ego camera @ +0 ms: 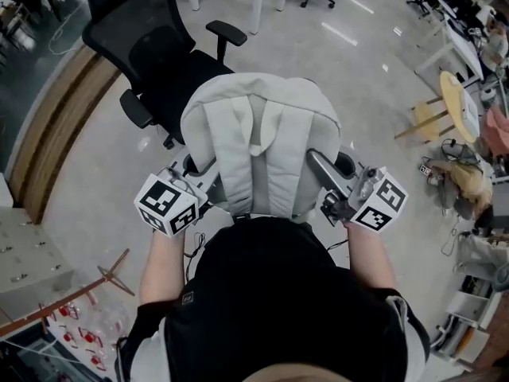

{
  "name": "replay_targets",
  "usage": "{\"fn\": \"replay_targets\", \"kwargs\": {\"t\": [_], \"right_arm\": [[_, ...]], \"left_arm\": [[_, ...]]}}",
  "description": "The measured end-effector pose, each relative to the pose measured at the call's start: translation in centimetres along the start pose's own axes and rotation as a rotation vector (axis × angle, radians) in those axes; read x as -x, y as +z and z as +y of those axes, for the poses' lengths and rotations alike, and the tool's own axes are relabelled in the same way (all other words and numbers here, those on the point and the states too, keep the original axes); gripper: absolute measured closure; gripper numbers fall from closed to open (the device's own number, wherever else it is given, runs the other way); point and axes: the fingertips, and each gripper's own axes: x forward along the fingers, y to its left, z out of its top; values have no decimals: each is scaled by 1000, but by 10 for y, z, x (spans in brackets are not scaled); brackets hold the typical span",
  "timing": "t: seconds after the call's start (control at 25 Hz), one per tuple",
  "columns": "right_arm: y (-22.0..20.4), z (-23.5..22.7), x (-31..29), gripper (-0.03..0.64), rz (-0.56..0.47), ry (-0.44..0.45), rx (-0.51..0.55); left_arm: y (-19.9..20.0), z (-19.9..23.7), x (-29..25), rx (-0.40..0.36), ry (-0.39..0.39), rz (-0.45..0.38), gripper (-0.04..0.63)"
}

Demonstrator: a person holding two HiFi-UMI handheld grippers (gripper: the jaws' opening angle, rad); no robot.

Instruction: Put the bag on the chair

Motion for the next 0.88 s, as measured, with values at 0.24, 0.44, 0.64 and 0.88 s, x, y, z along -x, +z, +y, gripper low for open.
{"fn": "replay_targets", "kwargs": {"t": [0.24, 0.44, 0.64, 0.88], "right_arm": [[-2, -20, -14, 554, 13, -26, -19], [5, -54, -12, 554, 17, -22, -35], [17, -100, -10, 554, 12, 18, -58], [43, -169, 2, 554, 21, 84, -75]], "left_arm": [[-5, 21, -14, 34, -14, 20, 531], [-5, 30, -44, 56, -4, 39, 529], [0, 41, -86, 52, 39, 60, 529], [11, 51, -154, 53, 101, 77, 529]]}}
